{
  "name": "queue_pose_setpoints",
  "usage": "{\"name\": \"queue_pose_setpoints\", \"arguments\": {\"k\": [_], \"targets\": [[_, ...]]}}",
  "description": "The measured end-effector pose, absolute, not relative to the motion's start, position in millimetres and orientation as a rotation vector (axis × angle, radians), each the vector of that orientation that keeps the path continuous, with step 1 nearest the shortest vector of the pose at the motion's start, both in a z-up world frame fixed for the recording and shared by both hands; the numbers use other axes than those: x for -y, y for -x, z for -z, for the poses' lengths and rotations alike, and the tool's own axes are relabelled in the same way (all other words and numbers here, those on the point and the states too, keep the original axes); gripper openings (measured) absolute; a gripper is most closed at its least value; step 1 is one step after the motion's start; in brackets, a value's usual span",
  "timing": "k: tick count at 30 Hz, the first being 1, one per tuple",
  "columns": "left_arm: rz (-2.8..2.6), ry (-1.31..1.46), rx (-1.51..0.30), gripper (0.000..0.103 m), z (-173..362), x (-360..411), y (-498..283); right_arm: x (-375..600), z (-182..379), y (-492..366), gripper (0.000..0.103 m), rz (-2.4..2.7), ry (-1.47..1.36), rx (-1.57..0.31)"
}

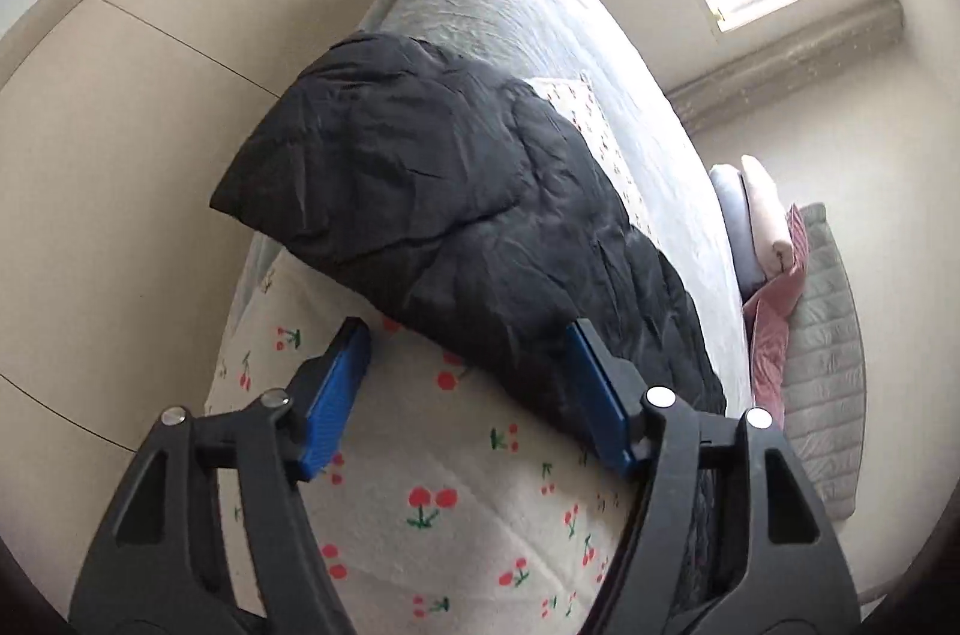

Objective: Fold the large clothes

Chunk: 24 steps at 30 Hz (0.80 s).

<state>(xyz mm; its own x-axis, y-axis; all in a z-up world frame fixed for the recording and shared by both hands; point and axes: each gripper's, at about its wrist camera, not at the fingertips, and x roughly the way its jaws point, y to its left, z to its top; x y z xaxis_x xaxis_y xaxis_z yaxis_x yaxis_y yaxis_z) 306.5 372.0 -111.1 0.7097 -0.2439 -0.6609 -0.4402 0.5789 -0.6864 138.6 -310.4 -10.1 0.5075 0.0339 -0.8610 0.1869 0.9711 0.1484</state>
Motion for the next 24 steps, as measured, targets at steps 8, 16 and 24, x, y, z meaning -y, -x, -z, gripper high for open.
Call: {"name": "queue_pose_setpoints", "arguments": {"k": [8, 16, 24], "targets": [[-0.230, 0.976, -0.674, 0.005, 96, -381, -317, 295, 29, -142, 0.085, 0.069, -0.204, -1.088], [-0.087, 0.613, -0.444, 0.004, -43, -305, -321, 301, 27, -149, 0.085, 0.073, -0.218, -1.086], [0.238, 0.371, -0.395, 0.003, -136, -151, -318, 298, 24, -167, 0.085, 0.012, -0.295, -1.069]]}}
